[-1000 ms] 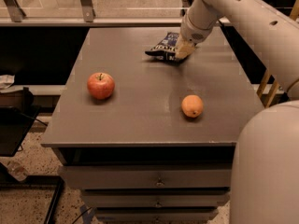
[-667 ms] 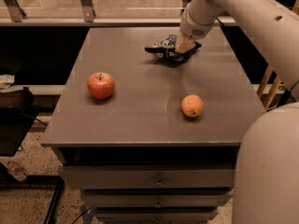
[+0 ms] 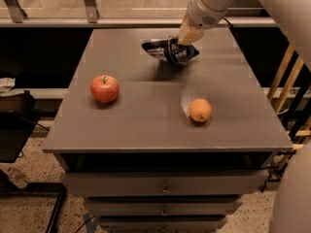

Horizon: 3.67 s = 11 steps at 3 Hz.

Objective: Move blue chip bag near apple

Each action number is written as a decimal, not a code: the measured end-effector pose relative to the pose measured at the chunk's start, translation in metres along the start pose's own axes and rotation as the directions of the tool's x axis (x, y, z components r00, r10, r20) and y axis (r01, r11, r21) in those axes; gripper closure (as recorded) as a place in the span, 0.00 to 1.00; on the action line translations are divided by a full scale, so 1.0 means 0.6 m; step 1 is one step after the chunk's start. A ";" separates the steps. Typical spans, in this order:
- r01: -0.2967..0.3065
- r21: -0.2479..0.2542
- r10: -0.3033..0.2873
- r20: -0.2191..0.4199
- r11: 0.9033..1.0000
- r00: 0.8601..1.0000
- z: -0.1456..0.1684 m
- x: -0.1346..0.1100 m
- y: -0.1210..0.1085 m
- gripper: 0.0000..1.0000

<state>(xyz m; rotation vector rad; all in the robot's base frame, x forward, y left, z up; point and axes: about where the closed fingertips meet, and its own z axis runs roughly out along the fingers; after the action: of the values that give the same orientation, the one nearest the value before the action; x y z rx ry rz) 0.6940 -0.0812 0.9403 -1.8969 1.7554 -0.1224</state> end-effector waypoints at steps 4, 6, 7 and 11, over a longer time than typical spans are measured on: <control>0.140 -0.097 -0.123 0.167 0.985 0.978 0.063 -0.148 0.065 1.00; 0.192 -0.151 -0.149 0.258 0.970 0.955 0.101 -0.199 0.101 1.00; 0.193 -0.153 -0.149 0.257 0.969 0.955 0.104 -0.200 0.102 0.81; 0.200 -0.165 -0.153 0.261 0.966 0.953 0.116 -0.207 0.109 0.00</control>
Offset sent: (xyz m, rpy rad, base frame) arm -0.0141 0.0423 -0.0199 0.0122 0.0637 0.0877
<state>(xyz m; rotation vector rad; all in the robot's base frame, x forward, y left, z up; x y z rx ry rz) 0.6469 0.0591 0.8887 -2.1028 1.4730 0.2155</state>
